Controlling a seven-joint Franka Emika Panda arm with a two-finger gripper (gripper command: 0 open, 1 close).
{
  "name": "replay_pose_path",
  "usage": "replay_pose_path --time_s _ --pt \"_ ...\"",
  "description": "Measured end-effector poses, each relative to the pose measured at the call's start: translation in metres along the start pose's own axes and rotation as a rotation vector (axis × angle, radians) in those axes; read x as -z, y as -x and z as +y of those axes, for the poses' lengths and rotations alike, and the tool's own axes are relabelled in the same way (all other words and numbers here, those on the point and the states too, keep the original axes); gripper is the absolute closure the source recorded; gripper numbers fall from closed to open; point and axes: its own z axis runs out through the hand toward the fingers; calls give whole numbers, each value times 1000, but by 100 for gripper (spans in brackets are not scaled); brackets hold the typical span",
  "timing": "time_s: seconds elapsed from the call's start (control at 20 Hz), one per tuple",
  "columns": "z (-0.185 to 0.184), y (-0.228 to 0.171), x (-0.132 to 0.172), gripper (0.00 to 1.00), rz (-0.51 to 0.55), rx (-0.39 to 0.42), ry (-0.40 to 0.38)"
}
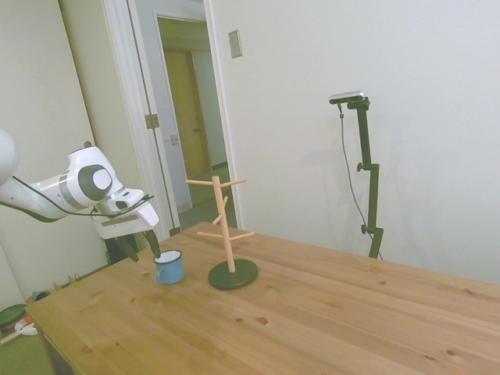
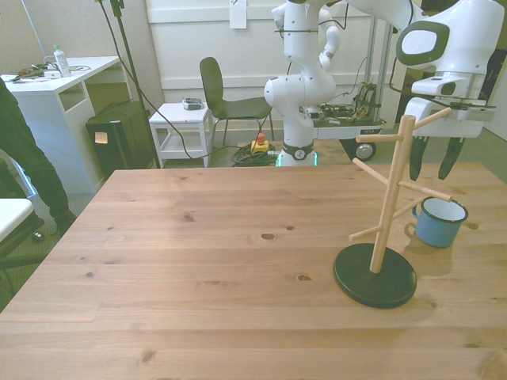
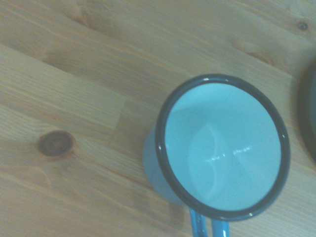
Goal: Hang the mug
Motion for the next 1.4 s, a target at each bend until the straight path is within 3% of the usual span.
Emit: replay_pose_path --time_s 0.3,0.55,1.4 --pt "-27 -11 0 0 7 21 3" --pt "-43 -12 -22 0 -12 30 17" --pt "-63 -15 -60 0 -33 49 32"
